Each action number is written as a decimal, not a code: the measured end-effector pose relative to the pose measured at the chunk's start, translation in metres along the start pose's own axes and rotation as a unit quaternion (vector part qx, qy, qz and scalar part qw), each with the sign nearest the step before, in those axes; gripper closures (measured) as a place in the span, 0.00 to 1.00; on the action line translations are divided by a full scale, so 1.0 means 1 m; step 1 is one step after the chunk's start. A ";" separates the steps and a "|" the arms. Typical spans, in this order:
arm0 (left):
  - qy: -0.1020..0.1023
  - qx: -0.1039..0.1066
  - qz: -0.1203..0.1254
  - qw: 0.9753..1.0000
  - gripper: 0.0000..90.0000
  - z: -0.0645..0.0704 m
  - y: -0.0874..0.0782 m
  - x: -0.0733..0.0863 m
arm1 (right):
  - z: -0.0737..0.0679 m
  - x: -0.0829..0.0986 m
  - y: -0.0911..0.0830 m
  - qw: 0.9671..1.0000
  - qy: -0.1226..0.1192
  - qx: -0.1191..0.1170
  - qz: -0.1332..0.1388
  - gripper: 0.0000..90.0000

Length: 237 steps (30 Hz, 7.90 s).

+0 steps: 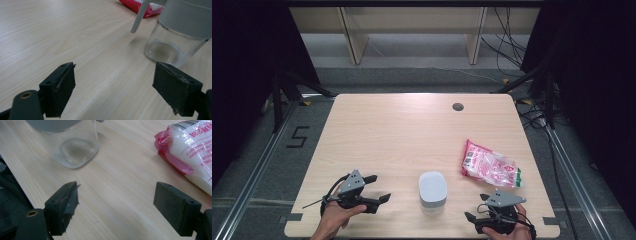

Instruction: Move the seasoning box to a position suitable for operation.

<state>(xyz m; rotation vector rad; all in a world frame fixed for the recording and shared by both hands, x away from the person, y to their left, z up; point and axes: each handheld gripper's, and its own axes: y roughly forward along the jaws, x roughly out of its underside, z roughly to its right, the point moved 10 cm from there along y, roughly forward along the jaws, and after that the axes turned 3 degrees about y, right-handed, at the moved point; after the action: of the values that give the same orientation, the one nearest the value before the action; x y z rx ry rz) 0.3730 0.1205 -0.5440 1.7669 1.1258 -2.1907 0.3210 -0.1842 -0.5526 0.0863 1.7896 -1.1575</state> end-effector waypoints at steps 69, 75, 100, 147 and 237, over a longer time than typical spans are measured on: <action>0.146 0.156 0.034 0.976 0.90 0.037 0.108 -0.061 | 0.002 -0.003 -0.002 1.000 0.000 -0.003 0.007 0.25; 0.150 0.152 0.033 0.976 0.91 0.039 0.106 -0.059 | 0.002 -0.003 -0.003 1.000 0.000 -0.004 0.008 0.25; 0.077 0.038 0.029 0.996 0.93 0.033 0.036 -0.023 | 0.004 -0.004 -0.002 1.000 -0.001 -0.004 0.011 0.25; 0.132 0.144 0.049 0.980 0.69 0.048 0.028 -0.033 | 0.004 -0.004 -0.002 1.000 -0.004 0.003 0.006 0.25; 0.095 0.032 0.058 0.993 0.63 -0.034 0.085 -0.064 | 0.005 -0.003 -0.001 1.000 -0.003 -0.014 0.011 0.25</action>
<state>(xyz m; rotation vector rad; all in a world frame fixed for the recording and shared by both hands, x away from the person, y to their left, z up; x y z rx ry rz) 0.4635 0.0571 -0.5292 2.0483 0.9705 -2.0500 0.3258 -0.1875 -0.5495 0.0858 1.7949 -1.1156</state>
